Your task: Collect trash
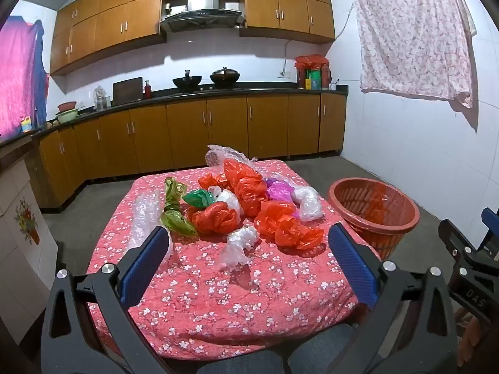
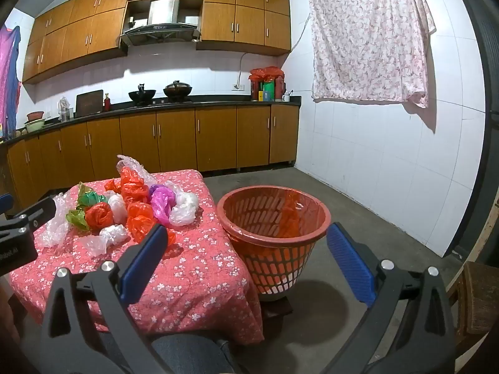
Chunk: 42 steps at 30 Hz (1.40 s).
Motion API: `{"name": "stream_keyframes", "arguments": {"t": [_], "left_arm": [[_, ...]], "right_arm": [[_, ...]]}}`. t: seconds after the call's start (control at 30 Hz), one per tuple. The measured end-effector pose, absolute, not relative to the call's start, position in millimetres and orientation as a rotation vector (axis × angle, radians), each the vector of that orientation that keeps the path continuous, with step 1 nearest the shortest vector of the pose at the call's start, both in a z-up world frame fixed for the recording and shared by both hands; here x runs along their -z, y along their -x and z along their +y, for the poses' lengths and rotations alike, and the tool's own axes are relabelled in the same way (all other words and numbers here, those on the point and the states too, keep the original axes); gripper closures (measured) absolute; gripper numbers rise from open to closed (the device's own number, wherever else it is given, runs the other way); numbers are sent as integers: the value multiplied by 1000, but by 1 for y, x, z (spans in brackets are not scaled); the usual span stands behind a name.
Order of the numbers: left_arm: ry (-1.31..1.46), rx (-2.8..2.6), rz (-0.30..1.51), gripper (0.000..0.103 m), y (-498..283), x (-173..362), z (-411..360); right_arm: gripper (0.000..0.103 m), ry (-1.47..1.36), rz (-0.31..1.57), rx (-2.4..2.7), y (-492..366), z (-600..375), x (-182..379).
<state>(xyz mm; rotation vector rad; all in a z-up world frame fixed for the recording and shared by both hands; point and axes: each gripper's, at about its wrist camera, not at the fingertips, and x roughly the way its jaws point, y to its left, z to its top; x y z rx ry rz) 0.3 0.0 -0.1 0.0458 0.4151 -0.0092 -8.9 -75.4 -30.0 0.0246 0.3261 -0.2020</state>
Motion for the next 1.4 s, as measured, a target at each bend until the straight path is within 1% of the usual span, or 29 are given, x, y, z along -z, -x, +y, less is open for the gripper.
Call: {"name": "stream_keyframes", "arguments": {"t": [1.4], "left_arm": [[-38,11,424,2,0,0,0]], "right_arm": [[4,-29,327,202,8,-77,31]]}}
